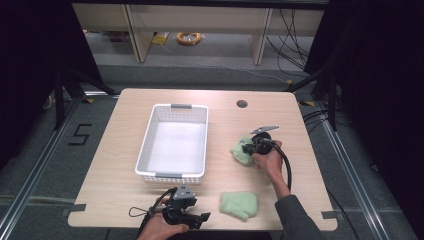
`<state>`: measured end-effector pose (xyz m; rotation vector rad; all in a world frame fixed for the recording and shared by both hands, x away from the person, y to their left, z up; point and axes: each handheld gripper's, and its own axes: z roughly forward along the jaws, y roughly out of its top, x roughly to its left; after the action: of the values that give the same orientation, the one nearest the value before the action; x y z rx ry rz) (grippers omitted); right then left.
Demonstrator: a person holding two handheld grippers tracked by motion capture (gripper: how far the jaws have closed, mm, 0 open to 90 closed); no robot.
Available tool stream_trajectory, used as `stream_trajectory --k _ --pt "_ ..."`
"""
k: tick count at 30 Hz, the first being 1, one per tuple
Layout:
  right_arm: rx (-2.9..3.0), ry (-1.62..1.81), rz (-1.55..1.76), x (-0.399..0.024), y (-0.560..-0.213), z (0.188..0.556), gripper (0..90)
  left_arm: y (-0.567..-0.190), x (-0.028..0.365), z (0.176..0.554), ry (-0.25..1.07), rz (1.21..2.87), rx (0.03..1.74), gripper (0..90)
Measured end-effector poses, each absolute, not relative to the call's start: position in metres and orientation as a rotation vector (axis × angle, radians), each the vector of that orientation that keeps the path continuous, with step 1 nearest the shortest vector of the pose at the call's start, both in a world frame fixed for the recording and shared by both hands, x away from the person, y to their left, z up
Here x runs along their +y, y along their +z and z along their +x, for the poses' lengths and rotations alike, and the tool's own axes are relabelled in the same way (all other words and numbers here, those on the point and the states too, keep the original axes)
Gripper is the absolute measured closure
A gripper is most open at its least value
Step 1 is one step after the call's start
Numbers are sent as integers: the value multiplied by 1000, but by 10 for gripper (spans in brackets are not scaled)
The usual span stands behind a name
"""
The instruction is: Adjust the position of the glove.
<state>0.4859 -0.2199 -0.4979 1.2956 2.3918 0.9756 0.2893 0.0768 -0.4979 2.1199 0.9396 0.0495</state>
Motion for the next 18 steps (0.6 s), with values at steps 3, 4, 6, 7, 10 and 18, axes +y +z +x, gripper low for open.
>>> stream_trajectory --k 3,4,6,7,10,18 --pt "2373 1021 1297 -220 -495 483 840 -498 78 290 50 2118 938 308" --pt "2372 1025 1274 -221 -493 483 841 -498 76 289 48 2095 955 308" --pt "2372 1035 1338 -221 -484 477 842 -498 78 290 48 2125 936 308" --pt "2373 1089 1251 -223 -479 477 841 -498 77 290 47 2105 950 309" --pt "2366 1136 1209 -225 -471 471 842 -498 78 290 49 2119 942 308" --pt "2449 1222 1103 -228 -442 441 841 -497 79 291 54 2111 947 307"
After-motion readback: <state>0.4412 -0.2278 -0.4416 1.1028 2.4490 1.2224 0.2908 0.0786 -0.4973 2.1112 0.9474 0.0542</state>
